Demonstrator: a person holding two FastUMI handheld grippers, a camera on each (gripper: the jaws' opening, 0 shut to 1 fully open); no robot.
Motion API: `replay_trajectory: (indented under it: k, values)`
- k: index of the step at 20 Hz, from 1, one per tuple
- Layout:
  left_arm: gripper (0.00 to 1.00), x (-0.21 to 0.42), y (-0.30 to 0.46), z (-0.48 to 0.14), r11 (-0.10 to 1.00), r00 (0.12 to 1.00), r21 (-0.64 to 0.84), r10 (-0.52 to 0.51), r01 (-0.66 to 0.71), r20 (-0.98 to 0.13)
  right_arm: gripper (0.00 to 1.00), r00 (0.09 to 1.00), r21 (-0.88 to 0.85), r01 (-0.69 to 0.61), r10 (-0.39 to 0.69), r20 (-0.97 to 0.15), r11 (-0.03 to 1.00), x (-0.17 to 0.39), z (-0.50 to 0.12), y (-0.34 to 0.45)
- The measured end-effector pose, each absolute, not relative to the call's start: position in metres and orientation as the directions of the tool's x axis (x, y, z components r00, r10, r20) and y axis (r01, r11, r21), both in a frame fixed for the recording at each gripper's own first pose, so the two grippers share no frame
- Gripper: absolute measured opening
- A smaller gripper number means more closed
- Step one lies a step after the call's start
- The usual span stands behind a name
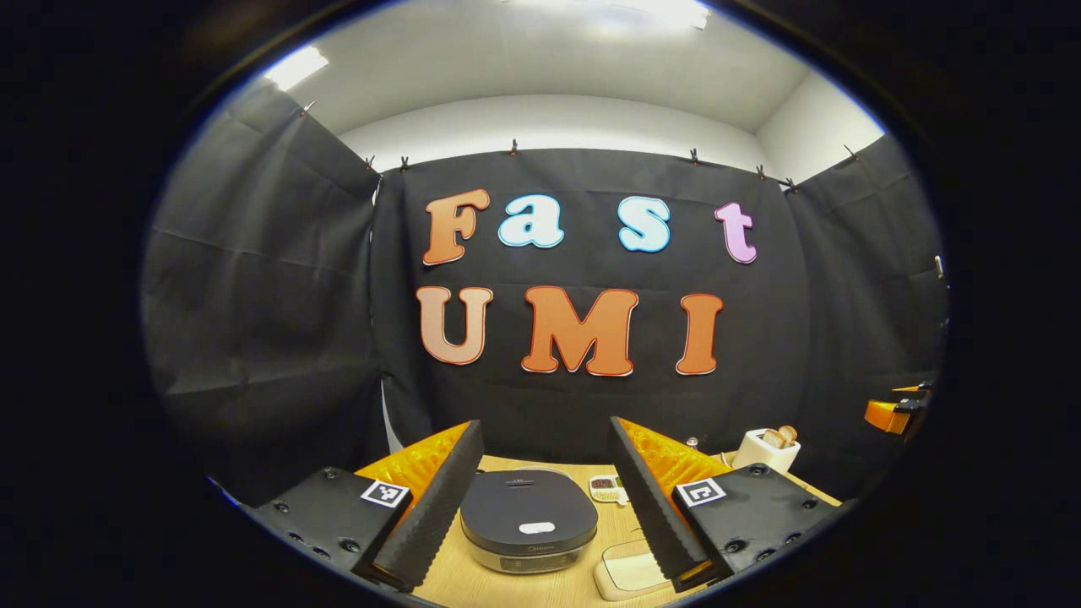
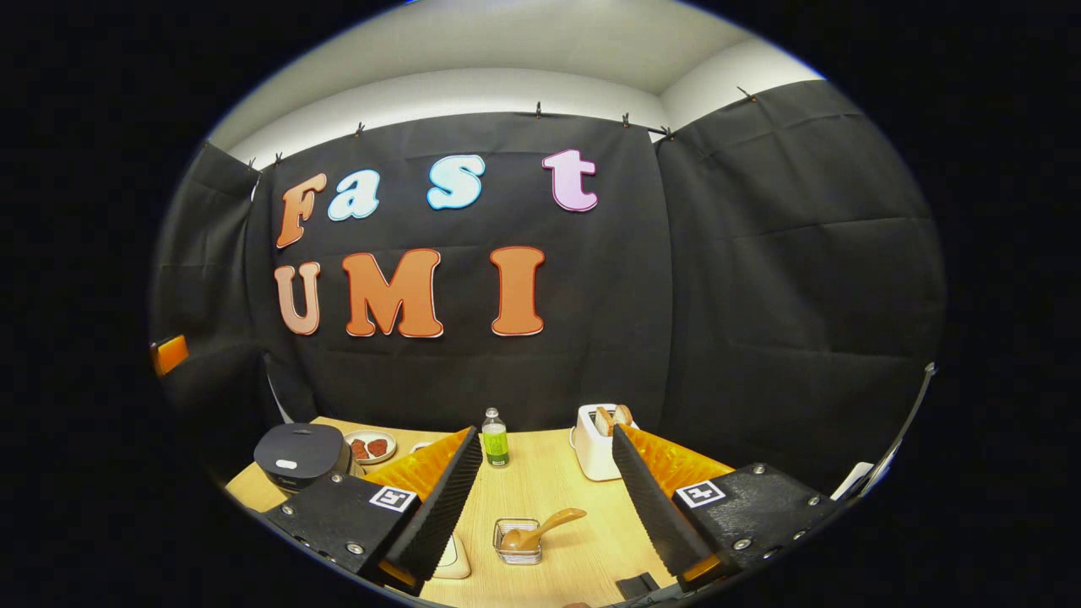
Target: Close the left gripper, press the button to open the rice cooker; take a wooden spoon from the chopstick holder with the right hand, scoop a spoonful of rice and pour it into the rice cooker, then put the wooden spoon back into the chopstick holder.
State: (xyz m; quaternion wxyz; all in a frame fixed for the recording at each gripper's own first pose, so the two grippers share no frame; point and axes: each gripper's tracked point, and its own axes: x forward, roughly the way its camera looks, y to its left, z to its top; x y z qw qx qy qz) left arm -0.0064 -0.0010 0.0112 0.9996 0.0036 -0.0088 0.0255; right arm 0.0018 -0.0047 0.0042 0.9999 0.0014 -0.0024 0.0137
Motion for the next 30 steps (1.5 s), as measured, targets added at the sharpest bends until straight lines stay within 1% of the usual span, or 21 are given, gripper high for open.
replay_trajectory:
  k: [9,14,17,20,21,22,24,25,26,28,29,30]
  values:
    - [1.00,-0.013,0.007,0.017,0.997,0.996,0.016,0.079,-0.080,0.029,0.96,0.999,-0.014,-0.034,0.034,0.003,0.999,0.001,0.003,-0.001]
    - [0.57,-0.012,0.005,0.015,0.997,0.997,0.030,0.070,-0.071,0.023,0.96,0.999,-0.017,-0.049,0.049,-0.004,0.999,0.003,0.000,0.005]
    - [0.31,-0.011,0.001,0.015,0.997,0.998,0.062,0.053,-0.055,0.025,0.96,0.999,-0.030,-0.053,0.053,-0.007,0.998,0.005,-0.002,0.007]
    - [0.05,-0.006,-0.001,0.006,0.997,0.999,0.065,0.044,-0.044,-0.004,0.96,0.998,-0.031,-0.057,0.056,-0.018,0.998,0.006,-0.005,0.009]
    - [0.02,-0.004,-0.002,0.000,0.998,0.999,0.047,0.037,-0.036,-0.021,0.96,0.998,-0.031,-0.057,0.057,-0.021,0.998,0.008,-0.007,0.010]
    - [0.04,-0.001,-0.008,-0.008,0.999,0.999,0.030,0.020,-0.019,-0.041,0.96,0.998,-0.032,-0.056,0.055,-0.024,0.998,0.009,-0.008,0.009]
    - [0.04,0.010,-0.012,-0.022,1.000,0.997,0.027,0.000,0.002,-0.073,0.96,0.998,-0.030,-0.055,0.054,-0.031,0.998,0.011,-0.011,0.009]
    - [0.01,0.017,-0.016,-0.031,0.999,0.995,0.029,-0.019,0.021,-0.095,0.96,0.998,-0.028,-0.056,0.055,-0.036,0.998,0.012,-0.013,0.009]
    - [0.04,0.024,-0.019,-0.042,0.999,0.993,0.024,-0.032,0.035,-0.118,0.96,0.998,-0.026,-0.057,0.056,-0.040,0.998,0.013,-0.015,0.010]
    - [0.04,0.039,-0.024,-0.066,0.998,0.984,-0.004,-0.057,0.057,-0.167,0.96,0.997,-0.028,-0.052,0.051,-0.052,0.998,0.016,-0.020,0.007]
    - [0.01,0.048,-0.026,-0.078,0.998,0.979,-0.014,-0.067,0.065,-0.192,0.96,0.997,-0.029,-0.050,0.048,-0.060,0.998,0.016,-0.023,0.007]
    - [0.04,0.057,-0.025,-0.096,0.998,0.972,-0.012,-0.066,0.065,-0.224,0.96,0.996,-0.030,-0.050,0.048,-0.070,0.998,0.016,-0.027,0.006]
